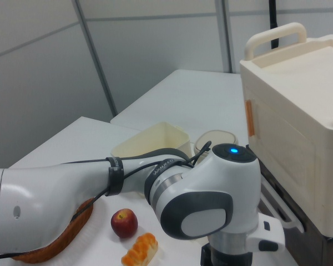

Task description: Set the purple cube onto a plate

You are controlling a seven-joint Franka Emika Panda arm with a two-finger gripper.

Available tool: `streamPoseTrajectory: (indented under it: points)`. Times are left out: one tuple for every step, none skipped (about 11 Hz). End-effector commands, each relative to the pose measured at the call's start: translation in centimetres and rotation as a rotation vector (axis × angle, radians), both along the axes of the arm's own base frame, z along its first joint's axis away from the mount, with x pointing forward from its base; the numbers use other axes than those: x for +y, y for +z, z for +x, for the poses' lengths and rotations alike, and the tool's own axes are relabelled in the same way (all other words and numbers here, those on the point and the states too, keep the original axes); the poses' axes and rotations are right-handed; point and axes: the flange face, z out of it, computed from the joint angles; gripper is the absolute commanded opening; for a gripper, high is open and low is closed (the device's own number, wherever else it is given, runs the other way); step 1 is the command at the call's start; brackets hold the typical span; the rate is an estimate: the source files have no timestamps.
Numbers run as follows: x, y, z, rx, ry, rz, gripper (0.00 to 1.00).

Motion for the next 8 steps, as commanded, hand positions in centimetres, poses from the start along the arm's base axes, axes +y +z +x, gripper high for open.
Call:
streamPoseTrajectory:
  points:
    - [0.1, 4.0, 0.4, -0.019, 0.018, -0.025, 1.0]
    - [1.1, 7.3, 1.5, -0.025, 0.034, -0.03, 1.0]
    - [2.0, 10.2, 2.2, -0.053, 0.049, -0.04, 1.0]
    - [3.8, 11.9, 2.6, -0.067, 0.075, -0.044, 1.0]
    - [6.4, 13.9, 3.1, -0.094, 0.115, -0.052, 1.0]
    - [10.6, 15.6, 3.6, -0.085, 0.176, -0.037, 1.0]
    - [13.1, 17.0, 3.7, -0.099, 0.212, -0.028, 1.0]
    - [15.7, 18.3, 4.1, -0.122, 0.24, -0.027, 1.0]
